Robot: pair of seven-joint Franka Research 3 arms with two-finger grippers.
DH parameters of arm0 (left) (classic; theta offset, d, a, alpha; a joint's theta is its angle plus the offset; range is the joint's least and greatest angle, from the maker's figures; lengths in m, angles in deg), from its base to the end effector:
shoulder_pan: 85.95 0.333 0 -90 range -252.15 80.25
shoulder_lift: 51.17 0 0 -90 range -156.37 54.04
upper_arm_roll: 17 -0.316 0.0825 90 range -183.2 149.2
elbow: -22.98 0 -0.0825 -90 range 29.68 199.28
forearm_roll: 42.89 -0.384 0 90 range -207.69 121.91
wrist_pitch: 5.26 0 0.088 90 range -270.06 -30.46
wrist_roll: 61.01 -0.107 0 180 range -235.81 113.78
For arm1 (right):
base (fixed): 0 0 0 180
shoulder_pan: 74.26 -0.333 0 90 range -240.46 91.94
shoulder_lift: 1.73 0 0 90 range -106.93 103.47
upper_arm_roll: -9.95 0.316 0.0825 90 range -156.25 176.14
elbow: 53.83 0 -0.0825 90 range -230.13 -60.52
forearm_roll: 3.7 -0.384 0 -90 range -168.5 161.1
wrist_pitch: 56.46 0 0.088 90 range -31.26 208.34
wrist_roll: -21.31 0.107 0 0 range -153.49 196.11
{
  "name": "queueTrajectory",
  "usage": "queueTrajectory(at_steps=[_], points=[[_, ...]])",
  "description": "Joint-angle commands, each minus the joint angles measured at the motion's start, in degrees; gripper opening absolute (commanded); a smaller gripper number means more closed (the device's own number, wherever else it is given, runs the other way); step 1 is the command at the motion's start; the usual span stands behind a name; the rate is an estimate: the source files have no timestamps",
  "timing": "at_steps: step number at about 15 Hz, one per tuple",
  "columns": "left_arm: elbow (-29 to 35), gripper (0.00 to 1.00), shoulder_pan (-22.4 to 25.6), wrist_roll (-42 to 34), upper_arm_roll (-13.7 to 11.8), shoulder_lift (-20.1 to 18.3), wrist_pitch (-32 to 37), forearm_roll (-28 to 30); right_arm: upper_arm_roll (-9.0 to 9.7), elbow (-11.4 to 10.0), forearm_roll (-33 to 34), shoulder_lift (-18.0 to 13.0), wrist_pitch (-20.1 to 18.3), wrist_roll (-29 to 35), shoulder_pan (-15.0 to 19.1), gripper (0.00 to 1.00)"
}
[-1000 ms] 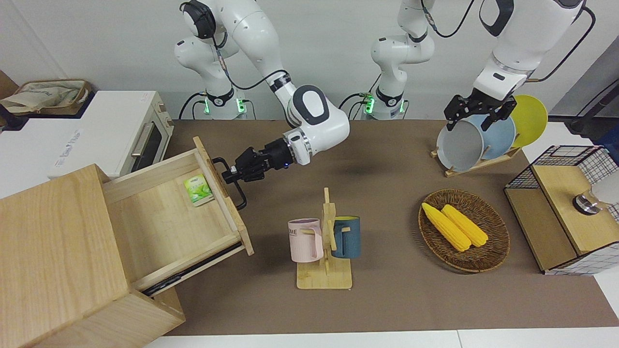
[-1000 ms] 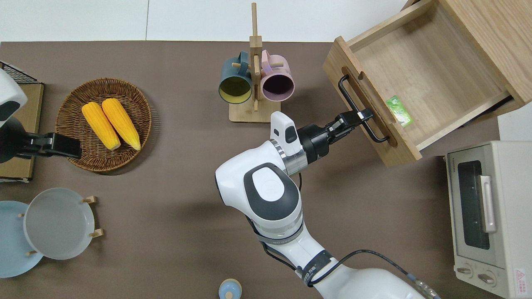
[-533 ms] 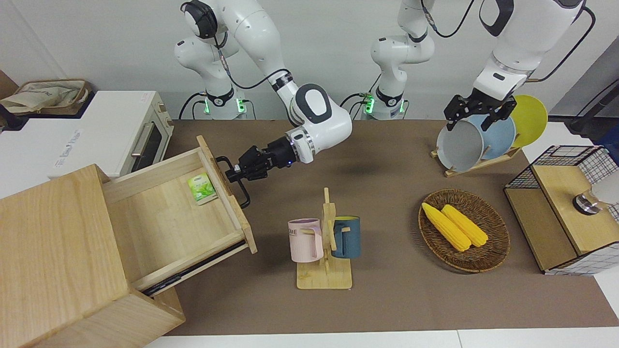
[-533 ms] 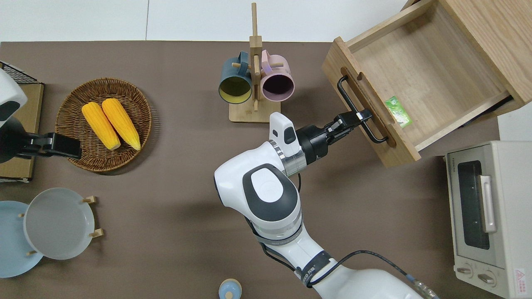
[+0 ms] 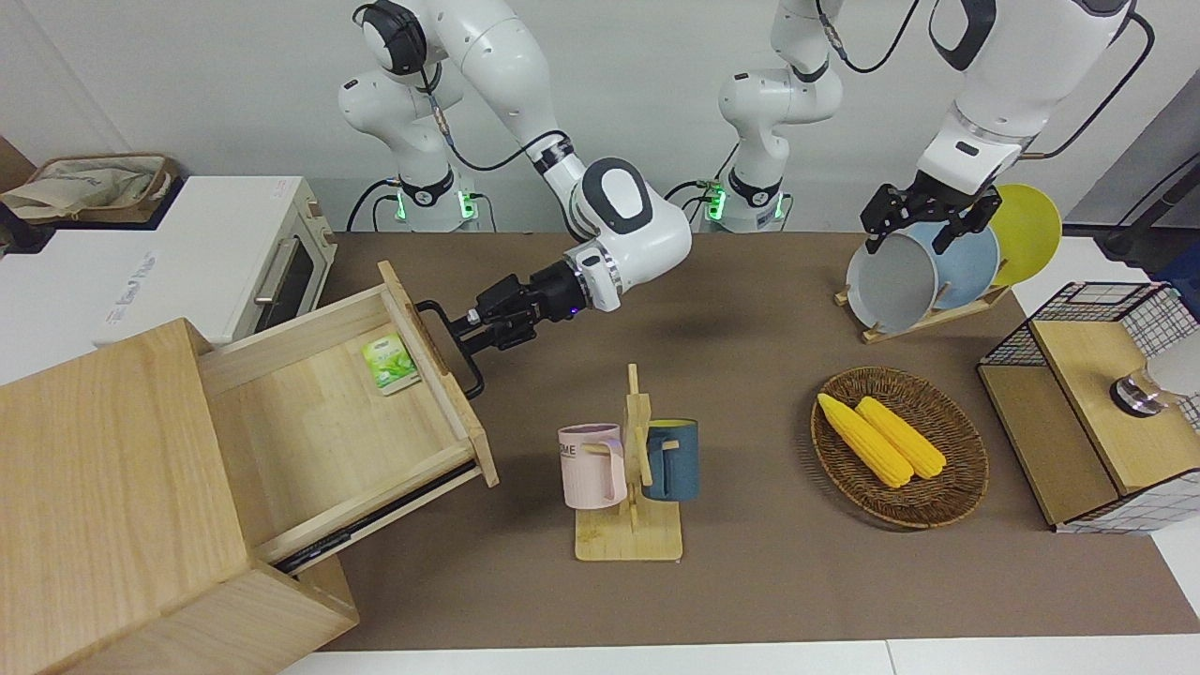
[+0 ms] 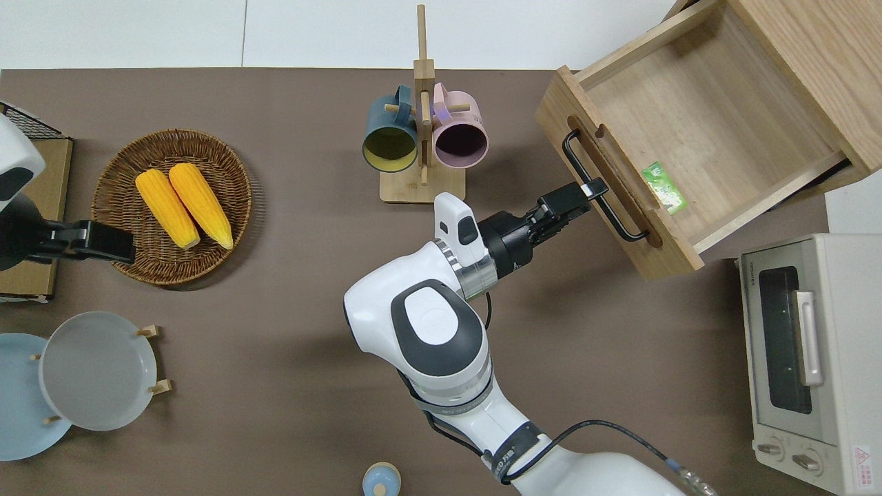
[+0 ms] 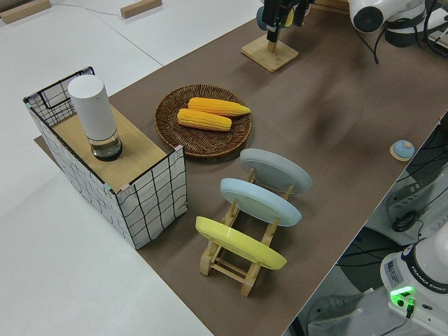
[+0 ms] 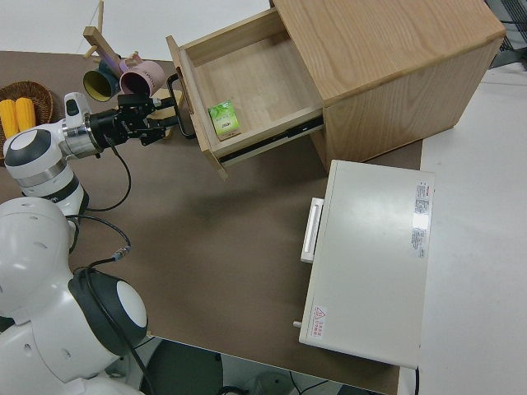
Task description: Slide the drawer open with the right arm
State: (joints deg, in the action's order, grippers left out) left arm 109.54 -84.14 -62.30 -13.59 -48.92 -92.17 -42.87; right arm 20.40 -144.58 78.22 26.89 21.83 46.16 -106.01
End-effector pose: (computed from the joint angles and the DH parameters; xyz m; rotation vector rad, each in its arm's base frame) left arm 0.5612 -0.0150 0.6262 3.1376 -0.0792 -0.0519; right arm 0.5718 0.3268 0.4015 1.6147 0.4792 0.2681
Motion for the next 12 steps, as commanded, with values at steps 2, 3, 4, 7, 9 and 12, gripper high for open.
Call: queueTrajectory(at_steps=[2,3,4,7,9,12], points=[[-1.4,0.99,0.22,-0.56,0.37,0.65,1.13,-0.98,-0.26,1.46,-0.26,0.91,0.03,-1.21,0.02,0.987],[-1.49,0.99,0.22,-0.56,0.37,0.65,1.13,-0.98,-0.26,1.55,-0.26,0.91,0.03,-1.21,0.11,0.987],[-1.49,1.0,0.22,-0.56,0.37,0.65,1.13,-0.98,-0.26,1.55,-0.26,0.91,0.03,-1.21,0.02,0.987],[-1.49,0.99,0.22,-0.56,0.37,0.65,1.13,-0.98,-0.26,1.64,-0.18,0.91,-1.55,-1.3,-0.24,0.985],[-1.49,0.99,0.22,-0.56,0.37,0.65,1.13,-0.98,0.1,3.47,-2.44,0.91,-2.08,-1.21,-0.42,0.985],[-1.49,0.99,0.22,-0.56,0.37,0.65,1.13,-0.98,0.18,7.34,-8.6,0.82,-2.08,-0.77,-1.91,0.985]])
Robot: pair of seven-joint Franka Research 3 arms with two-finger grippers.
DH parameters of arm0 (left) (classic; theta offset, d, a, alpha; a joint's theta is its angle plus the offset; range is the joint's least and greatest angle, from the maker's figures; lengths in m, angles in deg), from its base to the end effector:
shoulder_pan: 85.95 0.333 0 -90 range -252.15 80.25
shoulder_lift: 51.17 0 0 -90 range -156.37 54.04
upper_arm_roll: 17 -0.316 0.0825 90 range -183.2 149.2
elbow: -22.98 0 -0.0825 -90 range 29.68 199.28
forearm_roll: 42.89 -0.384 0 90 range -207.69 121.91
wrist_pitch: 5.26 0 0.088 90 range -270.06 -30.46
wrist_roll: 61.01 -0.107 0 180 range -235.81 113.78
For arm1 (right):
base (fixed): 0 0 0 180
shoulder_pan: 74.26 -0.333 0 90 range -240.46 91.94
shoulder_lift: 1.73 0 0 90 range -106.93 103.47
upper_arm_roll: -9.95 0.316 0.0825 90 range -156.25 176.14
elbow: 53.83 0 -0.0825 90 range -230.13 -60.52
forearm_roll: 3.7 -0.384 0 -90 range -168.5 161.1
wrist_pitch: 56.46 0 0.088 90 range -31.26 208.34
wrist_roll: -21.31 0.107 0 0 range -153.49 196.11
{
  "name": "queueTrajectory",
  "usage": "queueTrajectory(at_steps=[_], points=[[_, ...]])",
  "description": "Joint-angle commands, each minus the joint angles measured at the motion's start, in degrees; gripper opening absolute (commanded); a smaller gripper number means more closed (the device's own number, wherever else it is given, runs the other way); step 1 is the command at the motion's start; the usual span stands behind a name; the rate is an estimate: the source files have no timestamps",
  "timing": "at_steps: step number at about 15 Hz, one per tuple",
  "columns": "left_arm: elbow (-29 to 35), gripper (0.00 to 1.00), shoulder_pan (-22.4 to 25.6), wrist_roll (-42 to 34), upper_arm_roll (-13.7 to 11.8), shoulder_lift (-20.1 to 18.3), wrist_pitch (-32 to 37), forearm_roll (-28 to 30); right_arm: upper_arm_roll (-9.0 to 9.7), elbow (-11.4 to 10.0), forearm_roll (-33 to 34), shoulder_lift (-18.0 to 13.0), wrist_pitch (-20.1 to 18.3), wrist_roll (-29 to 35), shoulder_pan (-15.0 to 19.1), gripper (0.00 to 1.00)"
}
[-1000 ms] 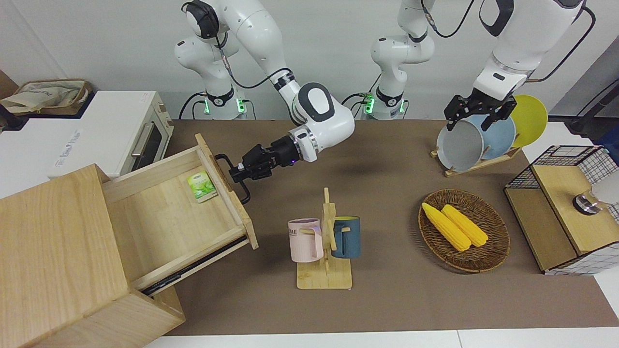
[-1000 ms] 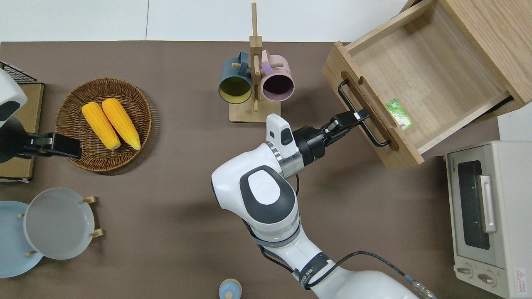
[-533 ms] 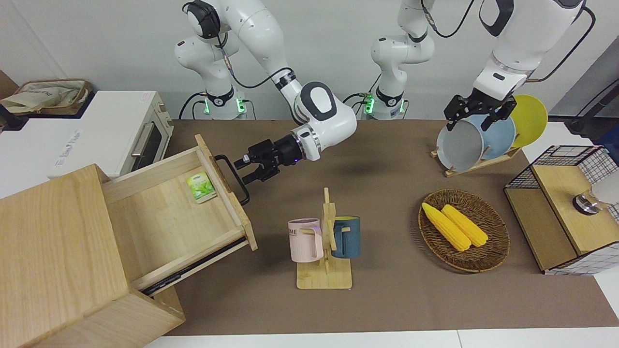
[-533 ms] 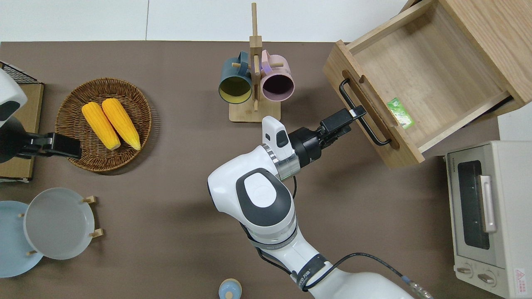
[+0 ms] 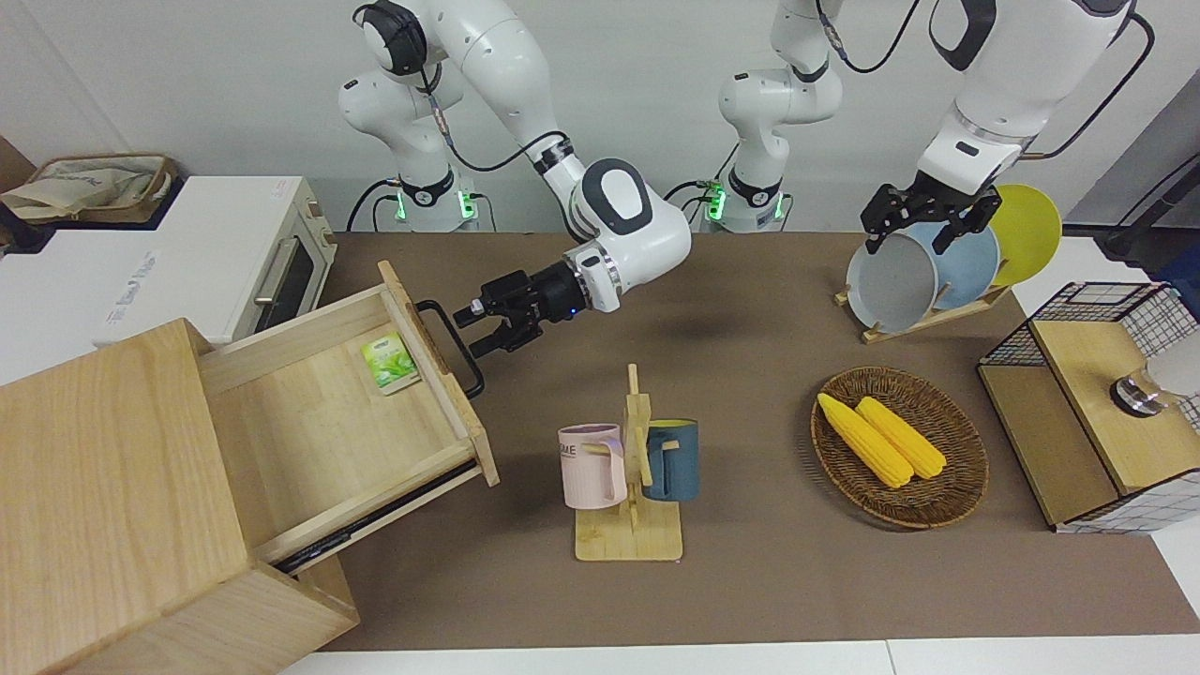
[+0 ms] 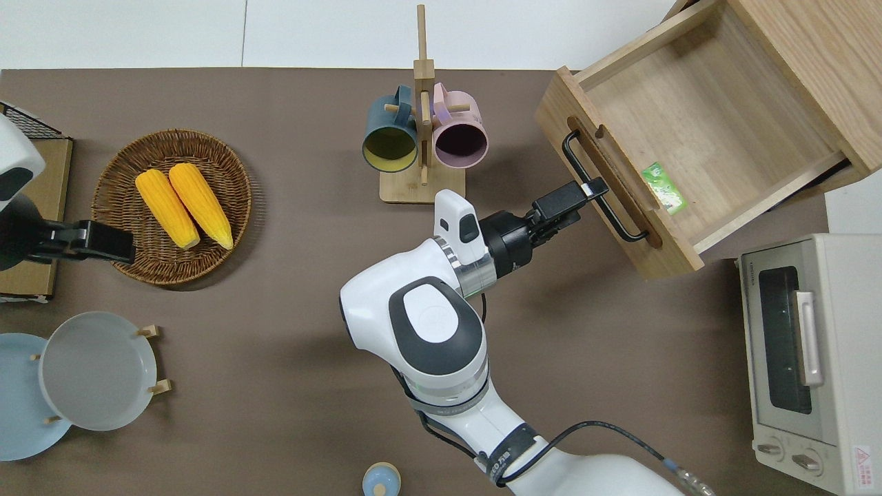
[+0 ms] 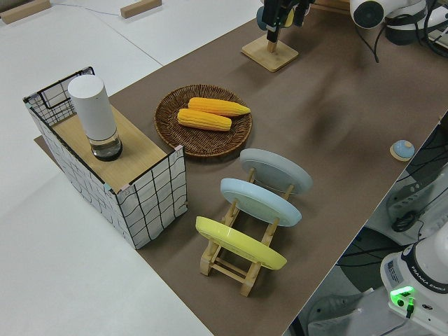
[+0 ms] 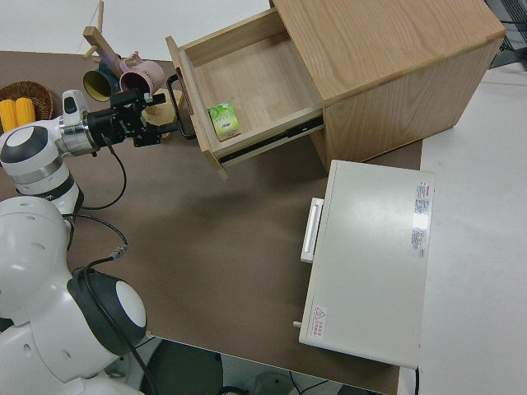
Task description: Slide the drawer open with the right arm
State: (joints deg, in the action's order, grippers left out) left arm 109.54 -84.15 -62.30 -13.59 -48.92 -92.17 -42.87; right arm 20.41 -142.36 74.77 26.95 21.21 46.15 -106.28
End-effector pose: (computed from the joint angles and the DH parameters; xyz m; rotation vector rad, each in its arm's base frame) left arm 0.5612 -0.0151 0.6262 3.1376 -0.0794 -0.0519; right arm 0.5715 0.3303 0.4113 1.6795 0.4514 0.2510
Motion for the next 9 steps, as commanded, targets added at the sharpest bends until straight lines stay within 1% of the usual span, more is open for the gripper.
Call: queueTrajectory(at_steps=[1,2,3,5,6,9], points=[[-1.4,0.99,0.22,-0.55,0.37,0.65,1.13,-0.98,0.17,6.08,-7.17,0.59,-1.46,-0.06,-1.82,0.983],[-1.4,0.99,0.22,-0.55,0.37,0.65,1.13,-0.98,0.26,7.23,-9.1,0.51,-1.38,1.17,-2.08,0.983],[-1.4,0.99,0.22,-0.55,0.37,0.65,1.13,-0.98,0.26,8.8,-11.12,0.5,-1.38,2.31,-2.78,0.985],[-1.49,0.99,0.22,-0.55,0.37,0.65,1.13,-0.98,0.26,11.53,-15.52,0.07,-1.29,3.46,-2.96,0.983],[-1.49,0.99,0.22,-0.55,0.37,0.65,1.13,-0.98,0.17,11.89,-17.97,-0.54,-1.03,3.55,-2.96,0.983],[-1.49,0.99,0.22,-0.55,0.37,0.65,1.13,-0.98,0.08,12.25,-24.13,-4.05,0.38,3.64,-2.08,0.983]])
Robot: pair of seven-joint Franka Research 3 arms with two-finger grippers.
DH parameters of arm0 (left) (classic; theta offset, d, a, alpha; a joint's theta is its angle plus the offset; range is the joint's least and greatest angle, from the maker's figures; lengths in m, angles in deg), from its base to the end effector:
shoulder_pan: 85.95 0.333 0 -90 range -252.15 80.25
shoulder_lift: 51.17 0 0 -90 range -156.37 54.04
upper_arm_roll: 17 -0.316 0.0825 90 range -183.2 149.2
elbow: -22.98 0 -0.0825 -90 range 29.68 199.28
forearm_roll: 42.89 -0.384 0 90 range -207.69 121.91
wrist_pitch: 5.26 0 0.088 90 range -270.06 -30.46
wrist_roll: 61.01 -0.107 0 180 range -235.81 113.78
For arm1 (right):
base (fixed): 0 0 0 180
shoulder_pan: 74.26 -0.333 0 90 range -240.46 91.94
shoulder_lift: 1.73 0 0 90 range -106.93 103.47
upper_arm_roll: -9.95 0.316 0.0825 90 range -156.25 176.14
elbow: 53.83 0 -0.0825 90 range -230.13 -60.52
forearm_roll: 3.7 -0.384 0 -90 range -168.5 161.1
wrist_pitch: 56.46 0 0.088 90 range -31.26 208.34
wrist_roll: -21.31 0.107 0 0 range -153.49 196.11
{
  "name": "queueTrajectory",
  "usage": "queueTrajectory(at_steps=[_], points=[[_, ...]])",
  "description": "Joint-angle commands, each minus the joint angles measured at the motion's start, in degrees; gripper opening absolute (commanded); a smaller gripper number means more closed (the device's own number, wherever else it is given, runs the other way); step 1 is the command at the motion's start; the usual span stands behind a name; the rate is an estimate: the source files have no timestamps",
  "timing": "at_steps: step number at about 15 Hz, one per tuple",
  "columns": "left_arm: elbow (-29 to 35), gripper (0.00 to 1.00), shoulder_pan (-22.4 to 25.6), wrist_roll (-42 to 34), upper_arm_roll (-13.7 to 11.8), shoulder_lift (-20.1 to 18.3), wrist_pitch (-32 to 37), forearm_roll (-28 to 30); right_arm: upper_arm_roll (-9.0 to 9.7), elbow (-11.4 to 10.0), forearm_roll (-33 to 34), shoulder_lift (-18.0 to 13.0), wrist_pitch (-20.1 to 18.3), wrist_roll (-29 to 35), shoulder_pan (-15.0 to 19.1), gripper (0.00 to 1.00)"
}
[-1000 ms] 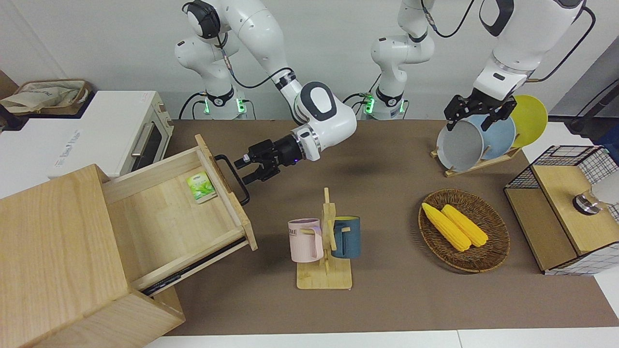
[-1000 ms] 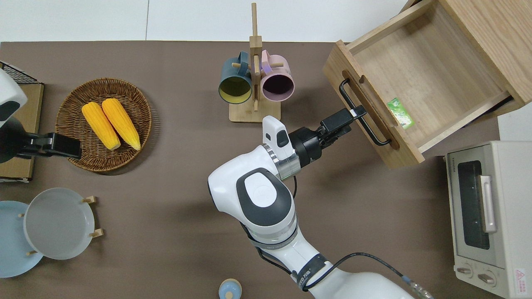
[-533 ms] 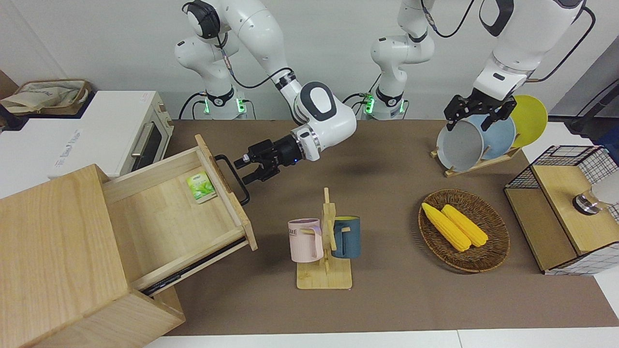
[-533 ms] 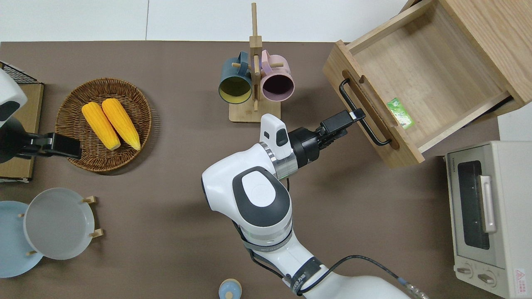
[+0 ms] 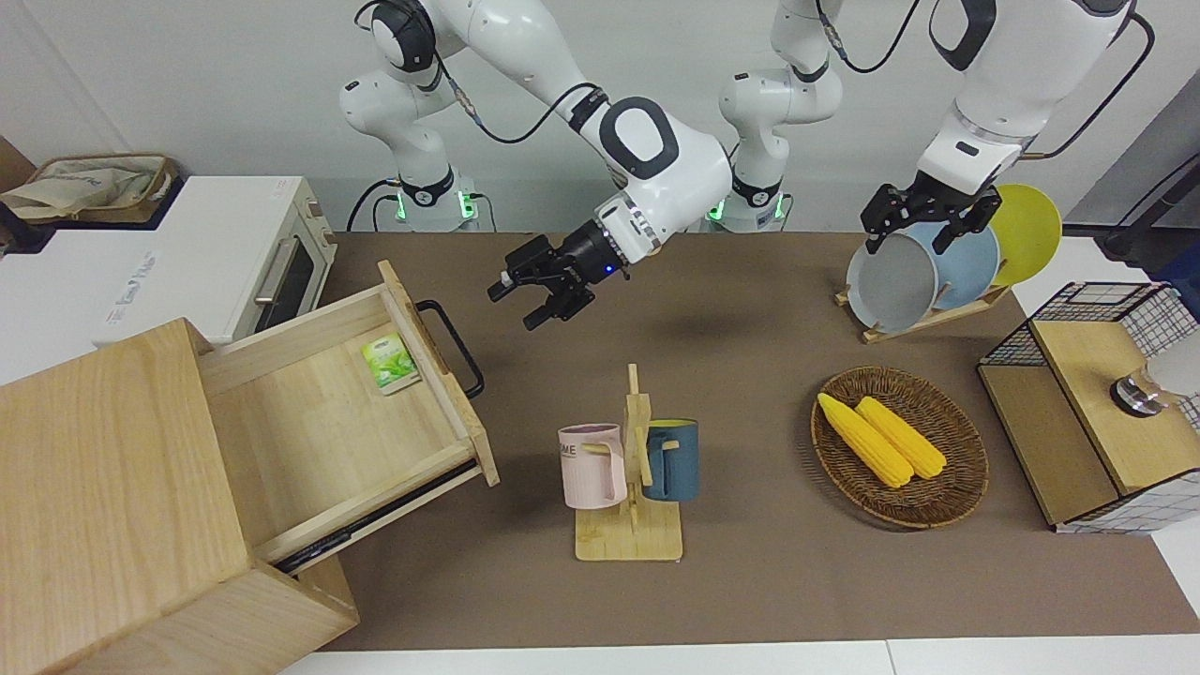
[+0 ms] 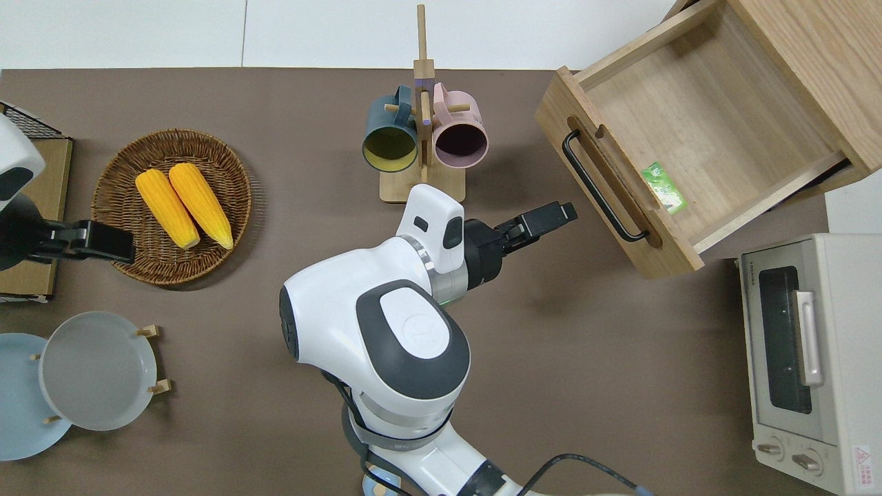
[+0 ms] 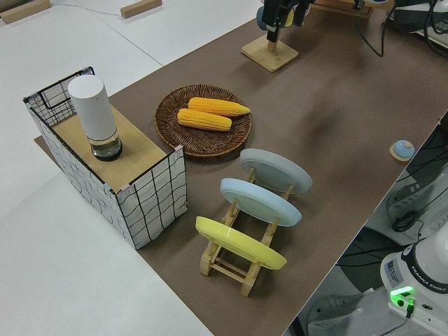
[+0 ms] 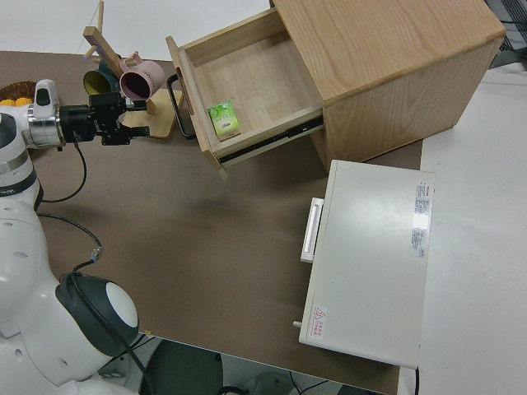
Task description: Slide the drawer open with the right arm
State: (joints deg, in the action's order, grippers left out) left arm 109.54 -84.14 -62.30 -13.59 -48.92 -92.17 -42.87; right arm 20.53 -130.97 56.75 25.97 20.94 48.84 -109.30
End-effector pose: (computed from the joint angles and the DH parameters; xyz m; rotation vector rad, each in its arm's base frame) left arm 0.5612 -0.0150 0.6262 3.1376 -0.0792 -0.0519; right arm 0.5526 0.3734 0.4758 2.0567 0.3464 0.2697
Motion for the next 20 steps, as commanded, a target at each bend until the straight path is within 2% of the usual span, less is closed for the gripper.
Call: queueTrajectory(at_steps=[1,7,11,18,20], points=[[-1.49,0.99,0.22,-0.56,0.37,0.65,1.13,-0.98,-0.22,1.2,-8.65,-4.4,1.52,0.94,1.63,0.983],[-1.49,0.99,0.22,-0.56,0.37,0.65,1.13,-0.98,-0.22,1.56,-22.98,-10.56,4.25,0.68,7.43,0.983],[-1.49,0.99,0.22,-0.56,0.37,0.65,1.13,-0.98,-0.48,1.29,-34.58,-13.81,8.54,-0.29,14.1,0.985],[-1.4,0.99,0.22,-0.56,0.37,0.65,1.13,-0.98,-0.92,0.5,-49.26,-16.36,14.71,-7.75,25.53,0.985],[-1.49,0.99,0.22,-0.56,0.37,0.65,1.13,-0.98,-2.23,0.5,-52.87,-16.45,15.5,-10.56,27.64,0.985]])
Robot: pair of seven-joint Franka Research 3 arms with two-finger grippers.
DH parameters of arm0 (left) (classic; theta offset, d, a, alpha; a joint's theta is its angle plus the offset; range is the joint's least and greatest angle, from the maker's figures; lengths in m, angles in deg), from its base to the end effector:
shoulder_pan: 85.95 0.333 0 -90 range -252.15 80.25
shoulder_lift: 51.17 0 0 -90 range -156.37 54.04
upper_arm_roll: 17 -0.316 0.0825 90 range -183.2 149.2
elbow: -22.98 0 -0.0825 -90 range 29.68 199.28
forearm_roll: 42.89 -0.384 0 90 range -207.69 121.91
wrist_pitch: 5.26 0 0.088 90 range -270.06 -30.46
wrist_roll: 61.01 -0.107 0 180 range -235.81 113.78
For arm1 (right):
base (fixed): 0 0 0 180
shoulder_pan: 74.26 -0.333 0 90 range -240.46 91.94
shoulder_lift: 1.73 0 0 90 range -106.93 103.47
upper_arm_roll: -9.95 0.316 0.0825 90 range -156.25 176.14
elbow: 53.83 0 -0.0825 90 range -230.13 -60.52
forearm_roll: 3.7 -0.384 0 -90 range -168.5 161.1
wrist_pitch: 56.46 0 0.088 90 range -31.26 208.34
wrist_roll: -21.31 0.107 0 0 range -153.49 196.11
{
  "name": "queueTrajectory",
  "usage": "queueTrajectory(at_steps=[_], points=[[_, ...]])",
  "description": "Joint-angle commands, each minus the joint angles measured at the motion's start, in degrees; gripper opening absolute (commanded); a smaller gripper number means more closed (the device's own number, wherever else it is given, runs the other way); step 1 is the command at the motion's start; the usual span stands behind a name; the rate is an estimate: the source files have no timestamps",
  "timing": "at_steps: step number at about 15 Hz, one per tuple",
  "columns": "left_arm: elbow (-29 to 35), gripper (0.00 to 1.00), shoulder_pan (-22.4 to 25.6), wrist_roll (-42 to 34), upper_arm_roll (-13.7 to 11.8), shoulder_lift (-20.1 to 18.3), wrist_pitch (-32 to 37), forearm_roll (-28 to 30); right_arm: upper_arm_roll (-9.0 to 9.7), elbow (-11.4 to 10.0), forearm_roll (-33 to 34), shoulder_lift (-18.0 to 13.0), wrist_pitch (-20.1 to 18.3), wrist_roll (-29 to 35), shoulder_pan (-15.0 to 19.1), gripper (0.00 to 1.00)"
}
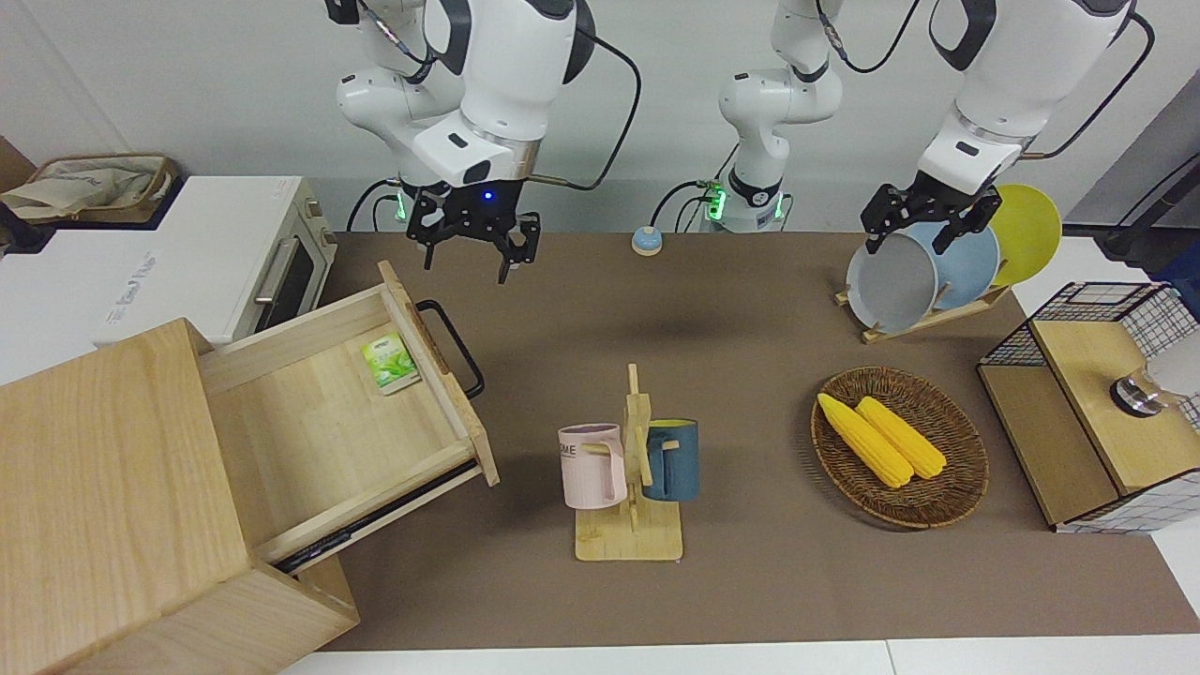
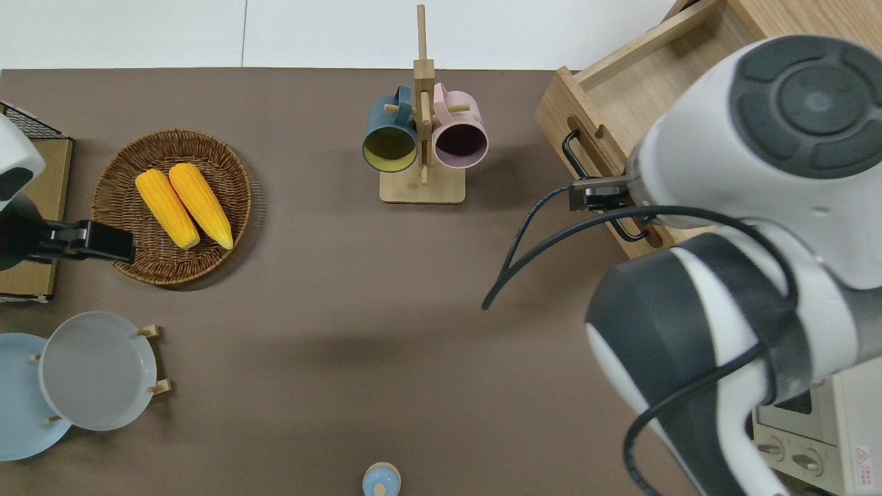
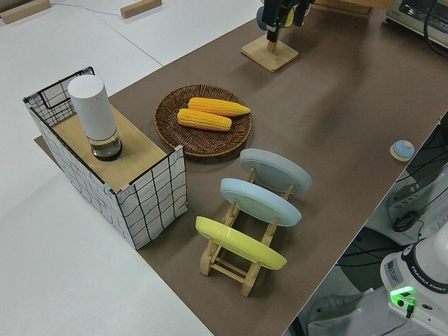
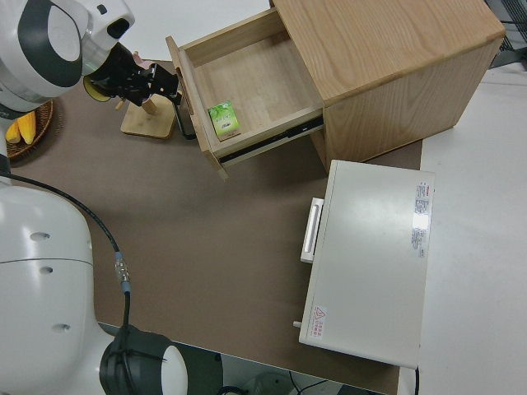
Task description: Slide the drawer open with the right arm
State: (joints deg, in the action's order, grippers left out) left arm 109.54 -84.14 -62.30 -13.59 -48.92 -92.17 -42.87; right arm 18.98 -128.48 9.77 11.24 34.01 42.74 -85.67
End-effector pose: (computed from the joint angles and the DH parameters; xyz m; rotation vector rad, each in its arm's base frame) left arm 0.5612 -0.0150 0.6262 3.1376 -0.0792 -0.0519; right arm 0.5975 0.1828 0.6219 2.9678 -0.0392 0.1783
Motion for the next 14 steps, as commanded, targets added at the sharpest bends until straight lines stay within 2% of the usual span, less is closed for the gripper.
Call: queueTrajectory(at_steps=[1,6,8,14], points=[[-1.4,0.99,0.22,-0.56,0.37,0.65,1.13,-0.98,-1.21,-1.98,-6.86,-1.72,2.52,-5.25,4.73,0.985],[-1.49,0.99,0.22,-0.56,0.37,0.65,1.13,-0.98,-1.57,-2.16,-13.89,-1.28,2.88,-10.61,9.73,0.985],[-1.4,0.99,0.22,-0.56,0.37,0.65,1.13,-0.98,-1.65,-2.16,-14.78,-0.93,2.79,-10.53,10.01,0.985],[-1.49,0.99,0.22,-0.56,0.37,0.65,1.13,-0.98,-1.65,-2.16,-9.16,-0.93,2.7,-10.62,8.6,0.985]])
